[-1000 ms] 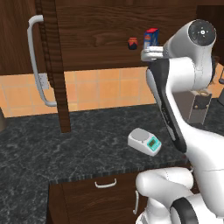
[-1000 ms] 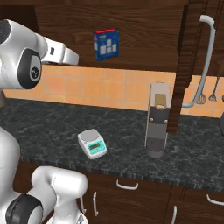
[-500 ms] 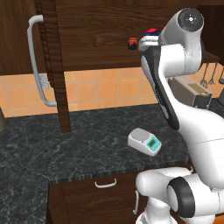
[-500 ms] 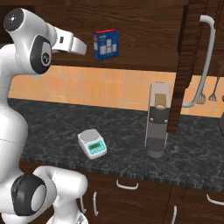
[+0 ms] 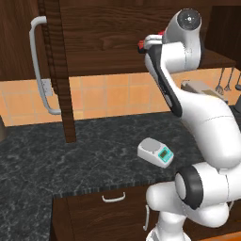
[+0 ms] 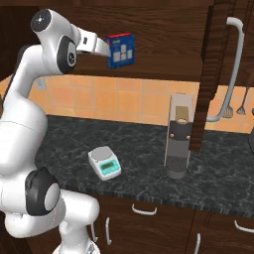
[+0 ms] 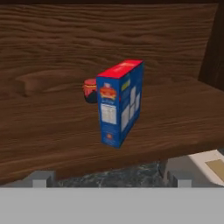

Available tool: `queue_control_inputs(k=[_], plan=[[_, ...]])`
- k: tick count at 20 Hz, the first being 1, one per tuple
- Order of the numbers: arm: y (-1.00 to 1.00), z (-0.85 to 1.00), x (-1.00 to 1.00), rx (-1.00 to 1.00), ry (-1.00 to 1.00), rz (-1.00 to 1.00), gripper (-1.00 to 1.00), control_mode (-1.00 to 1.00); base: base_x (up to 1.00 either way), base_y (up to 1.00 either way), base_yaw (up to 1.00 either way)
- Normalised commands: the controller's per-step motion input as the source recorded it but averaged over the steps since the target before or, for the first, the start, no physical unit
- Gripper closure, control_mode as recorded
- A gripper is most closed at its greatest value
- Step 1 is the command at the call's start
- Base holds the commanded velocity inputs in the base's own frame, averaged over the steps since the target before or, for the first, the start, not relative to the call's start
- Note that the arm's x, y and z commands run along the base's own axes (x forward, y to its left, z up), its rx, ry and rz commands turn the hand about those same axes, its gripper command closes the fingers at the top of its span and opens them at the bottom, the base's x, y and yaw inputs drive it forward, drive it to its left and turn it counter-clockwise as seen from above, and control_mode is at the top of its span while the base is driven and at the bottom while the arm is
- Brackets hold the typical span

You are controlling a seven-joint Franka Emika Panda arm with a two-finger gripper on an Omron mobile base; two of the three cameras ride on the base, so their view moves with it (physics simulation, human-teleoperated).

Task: Pick the boxed food and place it on the digital scale for weighing, and close the cabinet.

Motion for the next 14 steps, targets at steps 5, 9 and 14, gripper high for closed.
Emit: queue_control_inputs(k=[5,9,14], plan=[[-0.16,-0.04,0.72,0.00,0.01,-0.04,-1.00,-1.00,0.00,0.00,0.00],[-0.25,-0.07,0.66,0.00,0.01,-0.05,-1.00,-1.00,0.00,0.00,0.00],[-0.05,-0.07,0.63,0.00,0.03,-0.04,-1.00,-1.00,0.00,0.00,0.00]])
